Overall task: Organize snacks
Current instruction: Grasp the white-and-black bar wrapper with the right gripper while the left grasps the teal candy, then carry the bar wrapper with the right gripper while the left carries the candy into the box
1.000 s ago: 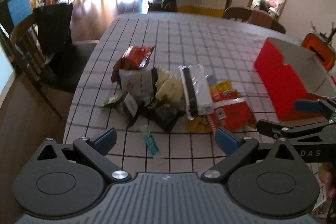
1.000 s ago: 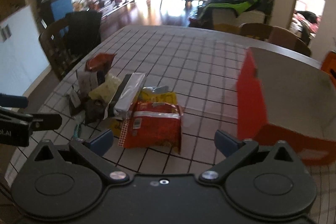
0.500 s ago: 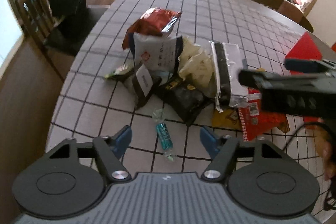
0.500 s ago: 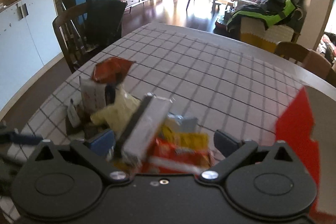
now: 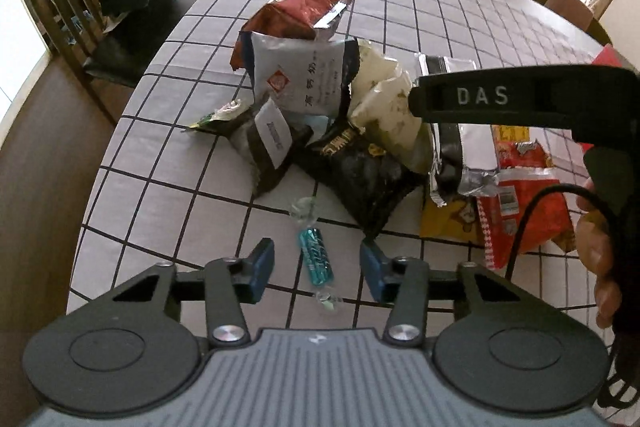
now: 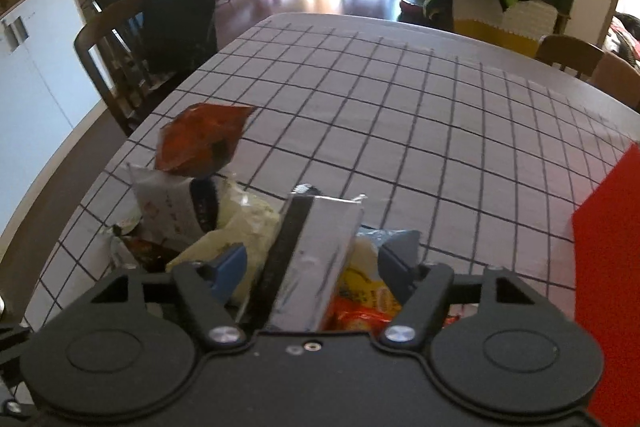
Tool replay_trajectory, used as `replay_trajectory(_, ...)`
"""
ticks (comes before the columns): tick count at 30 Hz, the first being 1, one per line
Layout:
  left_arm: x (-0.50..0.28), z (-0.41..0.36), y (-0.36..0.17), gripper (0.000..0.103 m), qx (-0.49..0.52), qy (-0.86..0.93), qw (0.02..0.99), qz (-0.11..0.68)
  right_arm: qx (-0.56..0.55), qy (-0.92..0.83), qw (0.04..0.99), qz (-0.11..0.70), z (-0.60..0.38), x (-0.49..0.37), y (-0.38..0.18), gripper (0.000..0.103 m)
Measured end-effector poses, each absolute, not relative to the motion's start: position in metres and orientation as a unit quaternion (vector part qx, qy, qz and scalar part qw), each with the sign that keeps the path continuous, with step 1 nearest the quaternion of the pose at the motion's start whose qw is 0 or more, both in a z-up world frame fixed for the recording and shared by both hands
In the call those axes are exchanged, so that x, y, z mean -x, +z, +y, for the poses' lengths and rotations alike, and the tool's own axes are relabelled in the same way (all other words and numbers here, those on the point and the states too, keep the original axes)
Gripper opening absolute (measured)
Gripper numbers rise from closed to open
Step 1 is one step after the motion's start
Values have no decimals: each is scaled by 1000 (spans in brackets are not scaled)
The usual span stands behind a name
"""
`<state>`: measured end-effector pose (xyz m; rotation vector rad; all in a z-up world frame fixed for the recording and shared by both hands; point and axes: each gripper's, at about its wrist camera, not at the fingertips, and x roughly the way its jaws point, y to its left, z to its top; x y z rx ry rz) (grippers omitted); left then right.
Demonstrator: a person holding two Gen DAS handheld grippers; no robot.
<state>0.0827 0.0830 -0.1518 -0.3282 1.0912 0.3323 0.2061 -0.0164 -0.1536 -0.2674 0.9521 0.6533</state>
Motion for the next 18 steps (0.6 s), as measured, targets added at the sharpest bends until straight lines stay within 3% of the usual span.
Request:
replay_trajectory(9, -84, 83, -156, 27, 156, 158, 828, 515, 96, 314, 824, 462, -19, -208, -156, 47)
replay_trajectory(14, -81, 85, -157, 12, 163, 157, 829, 511, 86, 315, 827, 458, -25, -207, -156, 44)
replay_trajectory(18, -77, 91, -158, 12, 178, 156, 828, 508, 76, 314, 830, 455, -31, -203, -153, 42)
